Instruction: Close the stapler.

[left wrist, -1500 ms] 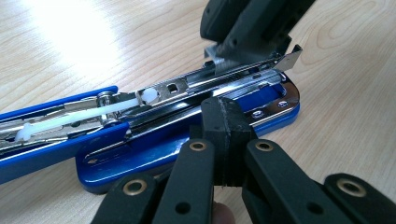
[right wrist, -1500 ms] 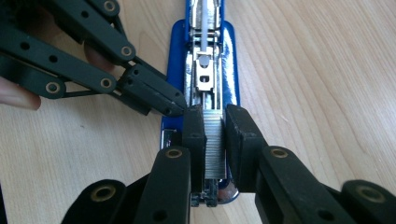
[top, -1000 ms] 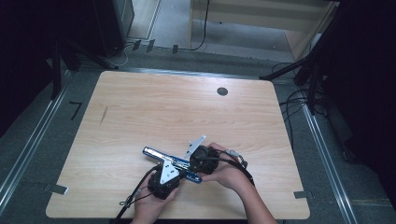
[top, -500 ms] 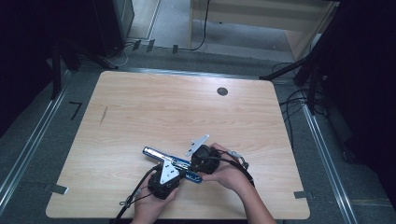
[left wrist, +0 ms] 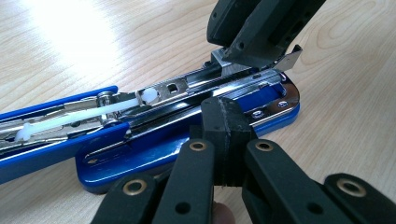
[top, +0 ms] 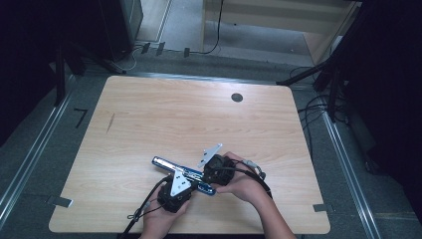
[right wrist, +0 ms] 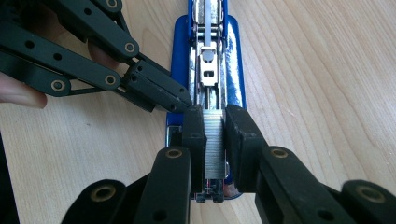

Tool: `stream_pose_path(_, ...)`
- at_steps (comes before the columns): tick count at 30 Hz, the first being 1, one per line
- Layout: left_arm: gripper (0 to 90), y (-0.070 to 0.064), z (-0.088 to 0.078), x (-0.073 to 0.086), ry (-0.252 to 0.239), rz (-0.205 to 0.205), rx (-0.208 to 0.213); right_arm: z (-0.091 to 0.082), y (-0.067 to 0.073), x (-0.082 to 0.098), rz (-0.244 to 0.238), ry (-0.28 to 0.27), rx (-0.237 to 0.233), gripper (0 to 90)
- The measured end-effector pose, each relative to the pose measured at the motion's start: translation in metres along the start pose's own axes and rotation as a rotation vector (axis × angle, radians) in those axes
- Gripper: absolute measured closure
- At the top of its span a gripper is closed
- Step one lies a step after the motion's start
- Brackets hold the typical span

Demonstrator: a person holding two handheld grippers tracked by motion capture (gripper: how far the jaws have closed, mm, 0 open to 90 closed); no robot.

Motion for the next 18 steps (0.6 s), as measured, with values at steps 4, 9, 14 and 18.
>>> stream_pose_path(4,90.0,0.0,0.0,0.0,0.0,0.0,0.0,0.002,-0.0007,-0.0003,-0.006,0.008,0.003,79.9)
stream_pose_path(9,90.0,0.0,0.0,0.0,0.0,-0.001,0.001,0.0016,0.0,-0.0013,-0.006,0.003,0.002,79.9)
stream_pose_path(14,90.0,0.0,0.0,0.0,0.0,-0.002,0.0,0.0002,0.0015,-0.0027,-0.009,-0.002,-0.005,79.9)
stream_pose_path(18,90.0,0.0,0.0,0.0,0.0,-0.002,0.001,0.0016,0.0013,-0.0019,-0.005,0.007,-0.001,79.9)
Point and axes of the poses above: each handheld gripper's, and its own axes: z roughly forward along the jaws, x roughly out of its underside, y roughly to its left, the point moved 8 cm from there along z, roughly forward along the jaws, and after that the axes turned 13 degrees about -x, right-handed, at the moved point
